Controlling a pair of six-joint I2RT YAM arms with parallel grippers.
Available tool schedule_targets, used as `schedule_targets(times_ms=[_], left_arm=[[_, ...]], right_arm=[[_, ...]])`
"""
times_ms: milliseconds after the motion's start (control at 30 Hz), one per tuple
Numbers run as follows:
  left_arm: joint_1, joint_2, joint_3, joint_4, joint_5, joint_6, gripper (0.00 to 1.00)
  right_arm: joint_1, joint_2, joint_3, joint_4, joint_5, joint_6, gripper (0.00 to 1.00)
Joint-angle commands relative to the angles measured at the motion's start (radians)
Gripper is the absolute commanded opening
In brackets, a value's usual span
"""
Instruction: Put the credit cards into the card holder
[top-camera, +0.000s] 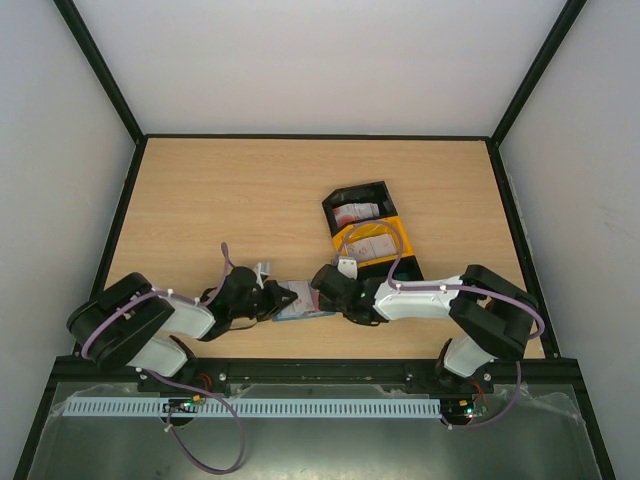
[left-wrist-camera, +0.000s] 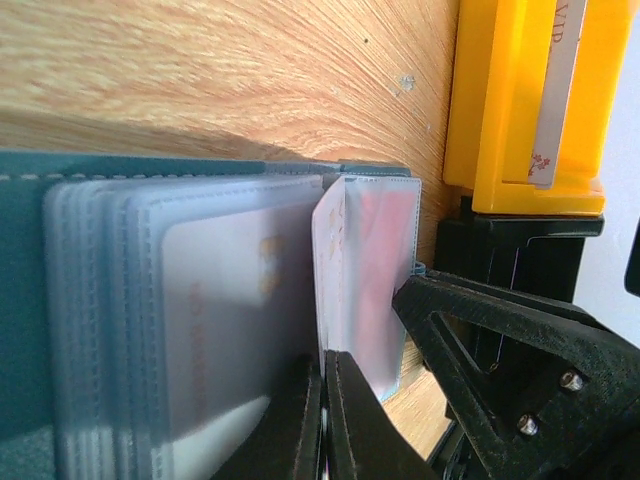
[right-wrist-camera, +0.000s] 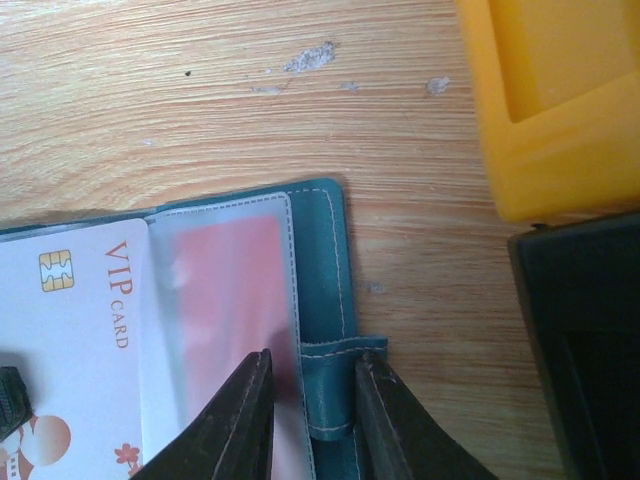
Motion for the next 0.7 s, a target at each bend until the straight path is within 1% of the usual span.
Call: schedule_targets(times_ms=[0, 133, 300, 433, 667], left_arm=[[-0.017, -0.028, -0.014, -0.118, 0.004, -0.008, 0.02], [-0.019, -0.064, -0.030, -0.179, -0.024, -0.042, 0.02], [-0.020, -0.090, -0.026, -0.214, -0.029, -0.045, 0.02], [-0.021, -0.073, -0.026, -0.191, -0.018, -0.048, 0.02], [-0.021, 0.002, -0.018, -0.118, -0.004, -0.047, 0.02]], right_arm=[[0.010, 0.055, -0.036, 0.012, -0.069, 0.030, 0.22], [0.010, 0.065, -0.032, 0.009, -0.063, 0.036, 0.22], [0.010, 0.075, -0.032, 0.018, -0.072, 0.034, 0.22], [0.010, 0.081, -0.031, 0.029, -0.082, 0.029, 0.22], [0.010, 0.089, -0.029, 0.044, -0.101, 0.023, 0.22]])
